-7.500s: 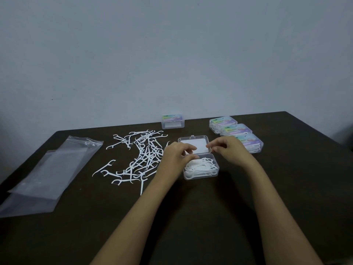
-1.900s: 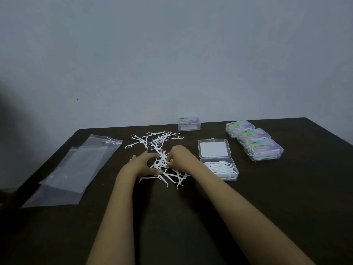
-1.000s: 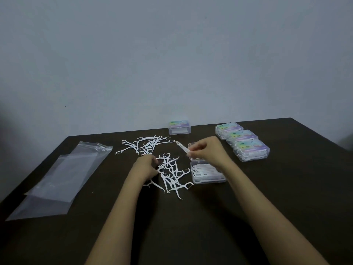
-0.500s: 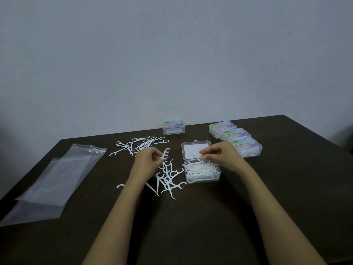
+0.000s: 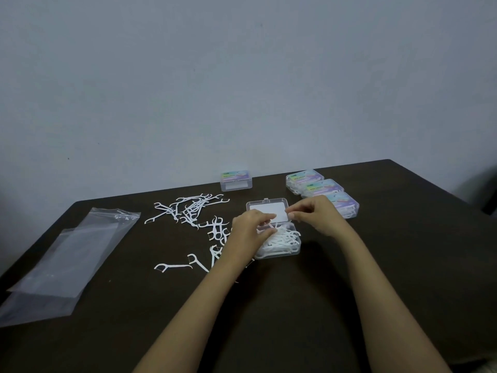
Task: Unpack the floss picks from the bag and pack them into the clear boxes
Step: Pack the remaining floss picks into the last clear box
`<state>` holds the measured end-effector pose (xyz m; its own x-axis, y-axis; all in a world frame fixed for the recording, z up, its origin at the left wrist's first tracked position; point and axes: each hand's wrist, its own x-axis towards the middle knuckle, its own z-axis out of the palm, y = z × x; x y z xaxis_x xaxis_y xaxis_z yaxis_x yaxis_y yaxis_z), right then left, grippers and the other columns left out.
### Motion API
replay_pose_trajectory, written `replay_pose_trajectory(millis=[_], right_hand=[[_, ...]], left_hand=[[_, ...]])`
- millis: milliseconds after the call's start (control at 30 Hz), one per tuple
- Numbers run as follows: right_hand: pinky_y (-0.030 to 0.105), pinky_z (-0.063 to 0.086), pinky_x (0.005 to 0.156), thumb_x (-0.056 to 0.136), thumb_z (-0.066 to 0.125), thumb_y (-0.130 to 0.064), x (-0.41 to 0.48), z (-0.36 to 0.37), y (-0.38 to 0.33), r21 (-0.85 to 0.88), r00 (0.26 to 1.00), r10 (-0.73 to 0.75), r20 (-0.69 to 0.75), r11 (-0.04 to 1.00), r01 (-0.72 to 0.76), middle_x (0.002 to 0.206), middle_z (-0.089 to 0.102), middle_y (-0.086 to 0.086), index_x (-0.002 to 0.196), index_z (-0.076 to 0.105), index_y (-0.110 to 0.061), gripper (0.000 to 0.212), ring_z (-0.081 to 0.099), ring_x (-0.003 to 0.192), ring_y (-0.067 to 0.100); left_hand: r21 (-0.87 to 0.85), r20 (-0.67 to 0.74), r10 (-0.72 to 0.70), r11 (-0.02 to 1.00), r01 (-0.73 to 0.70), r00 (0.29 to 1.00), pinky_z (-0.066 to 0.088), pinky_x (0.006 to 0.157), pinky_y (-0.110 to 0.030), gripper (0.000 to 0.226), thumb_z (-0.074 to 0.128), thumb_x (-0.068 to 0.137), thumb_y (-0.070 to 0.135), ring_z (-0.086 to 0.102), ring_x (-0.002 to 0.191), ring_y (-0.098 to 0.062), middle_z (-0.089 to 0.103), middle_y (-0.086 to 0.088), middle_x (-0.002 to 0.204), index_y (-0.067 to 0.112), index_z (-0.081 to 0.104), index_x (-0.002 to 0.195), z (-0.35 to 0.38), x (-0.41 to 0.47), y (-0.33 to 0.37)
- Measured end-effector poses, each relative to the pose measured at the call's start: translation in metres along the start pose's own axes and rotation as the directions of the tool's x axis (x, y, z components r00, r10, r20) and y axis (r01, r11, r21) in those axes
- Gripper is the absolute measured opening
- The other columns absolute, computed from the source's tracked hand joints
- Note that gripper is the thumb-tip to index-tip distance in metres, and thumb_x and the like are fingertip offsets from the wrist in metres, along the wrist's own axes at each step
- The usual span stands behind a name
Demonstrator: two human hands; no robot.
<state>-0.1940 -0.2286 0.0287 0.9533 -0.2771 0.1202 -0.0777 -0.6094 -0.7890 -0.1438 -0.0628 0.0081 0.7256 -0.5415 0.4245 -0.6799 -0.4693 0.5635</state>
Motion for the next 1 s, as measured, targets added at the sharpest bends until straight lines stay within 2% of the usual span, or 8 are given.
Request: replay_pose_trajectory(millis=[33, 133, 200, 400, 633, 800, 900, 1000], right_hand=[[0.015, 0.044, 0.070, 0.086, 0.063, -0.015, 0.000, 0.000, 0.000, -0.015, 1.000, -0.001, 0.009, 1.000, 0.001, 0.102, 0.068, 0.003, 0.106, 0.069, -0.012, 0.021, 0.058, 0.086, 0.008], [0.016, 0.044, 0.070, 0.085, 0.064, -0.015, -0.001, -0.002, 0.000, -0.062, 0.999, 0.002, 0.040, 0.998, 0.001, 0.101, 0.068, 0.004, 0.103, 0.070, -0.011, 0.019, 0.058, 0.089, 0.013], [0.020, 0.046, 0.070, 0.083, 0.066, -0.016, -0.001, -0.003, -0.002, -0.100, 0.997, 0.022, 0.074, 0.995, -0.014, 0.095, 0.069, 0.006, 0.094, 0.071, -0.010, 0.013, 0.059, 0.088, 0.016], [0.017, 0.042, 0.060, 0.078, 0.072, -0.012, -0.007, -0.004, -0.008, -0.151, 0.973, 0.101, 0.209, 0.986, -0.070, 0.071, 0.063, -0.003, 0.083, 0.071, -0.012, 0.005, 0.056, 0.069, 0.008], [0.016, 0.044, 0.062, 0.078, 0.072, -0.010, -0.005, 0.003, -0.008, -0.183, 0.963, 0.086, 0.254, 0.982, -0.039, 0.071, 0.064, -0.002, 0.076, 0.069, -0.015, 0.005, 0.057, 0.067, 0.007], [0.017, 0.044, 0.066, 0.085, 0.065, -0.019, -0.001, 0.008, -0.005, -0.174, 0.989, 0.008, 0.148, 0.985, 0.018, 0.087, 0.065, 0.002, 0.092, 0.071, -0.011, 0.012, 0.056, 0.076, 0.008], [0.028, 0.044, 0.084, 0.089, 0.058, -0.028, 0.004, 0.018, -0.005, -0.250, 0.998, -0.049, 0.035, 0.967, 0.057, 0.109, 0.061, 0.004, 0.103, 0.069, -0.018, 0.020, 0.053, 0.100, 0.014], [0.038, 0.031, 0.102, 0.090, 0.054, -0.036, 0.003, 0.031, -0.007, -0.395, 0.996, -0.040, 0.086, 0.916, 0.071, 0.124, 0.045, 0.002, 0.115, 0.064, -0.029, 0.028, 0.034, 0.121, 0.018]], left_hand=[[0.008, -0.001, -0.011, 1.000, 0.011, 1.000, 0.046, 0.089, -0.033, 0.035, 0.071, 0.079, 0.016, 0.060, 0.091, -0.020, 0.066, -0.010, 0.104, 0.010, 0.066, 0.113, -0.001, 0.000, -0.002], [-0.027, -0.060, -0.040, 0.999, 0.039, 0.997, 0.044, 0.075, -0.017, 0.030, 0.070, 0.081, 0.018, 0.055, 0.080, -0.011, 0.065, -0.009, 0.096, 0.008, 0.068, 0.109, -0.010, -0.003, -0.008], [-0.024, -0.069, -0.084, 0.996, 0.082, 0.994, 0.042, 0.071, -0.013, 0.025, 0.067, 0.084, 0.019, 0.055, 0.078, -0.010, 0.065, -0.007, 0.093, 0.009, 0.069, 0.107, -0.018, -0.005, -0.014], [0.014, 0.064, -0.201, 0.980, 0.201, 0.977, 0.039, 0.060, -0.011, 0.014, 0.073, 0.078, 0.018, 0.048, 0.057, -0.002, 0.059, 0.003, 0.066, 0.011, 0.072, 0.090, -0.032, -0.009, -0.027], [0.095, 0.059, -0.182, 0.980, 0.176, 0.982, 0.038, 0.065, -0.015, 0.012, 0.063, 0.085, 0.011, 0.050, 0.067, -0.009, 0.069, -0.009, 0.086, 0.006, 0.072, 0.092, -0.020, -0.007, -0.022], [0.128, 0.057, -0.147, 0.982, 0.139, 0.988, 0.032, 0.067, -0.013, 0.017, 0.058, 0.089, 0.012, 0.050, 0.076, -0.010, 0.064, -0.009, 0.095, 0.006, 0.070, 0.099, -0.015, -0.008, -0.021], [0.139, 0.071, -0.136, 0.982, 0.126, 0.988, 0.032, 0.071, -0.015, 0.022, 0.053, 0.092, 0.017, 0.055, 0.086, -0.014, 0.062, -0.008, 0.098, 0.008, 0.070, 0.103, -0.013, -0.009, -0.021], [0.136, 0.088, -0.130, 0.984, 0.117, 0.988, 0.032, 0.069, -0.018, 0.026, 0.052, 0.094, 0.025, 0.052, 0.085, -0.012, 0.061, -0.008, 0.095, 0.010, 0.070, 0.103, -0.012, -0.011, -0.021]])
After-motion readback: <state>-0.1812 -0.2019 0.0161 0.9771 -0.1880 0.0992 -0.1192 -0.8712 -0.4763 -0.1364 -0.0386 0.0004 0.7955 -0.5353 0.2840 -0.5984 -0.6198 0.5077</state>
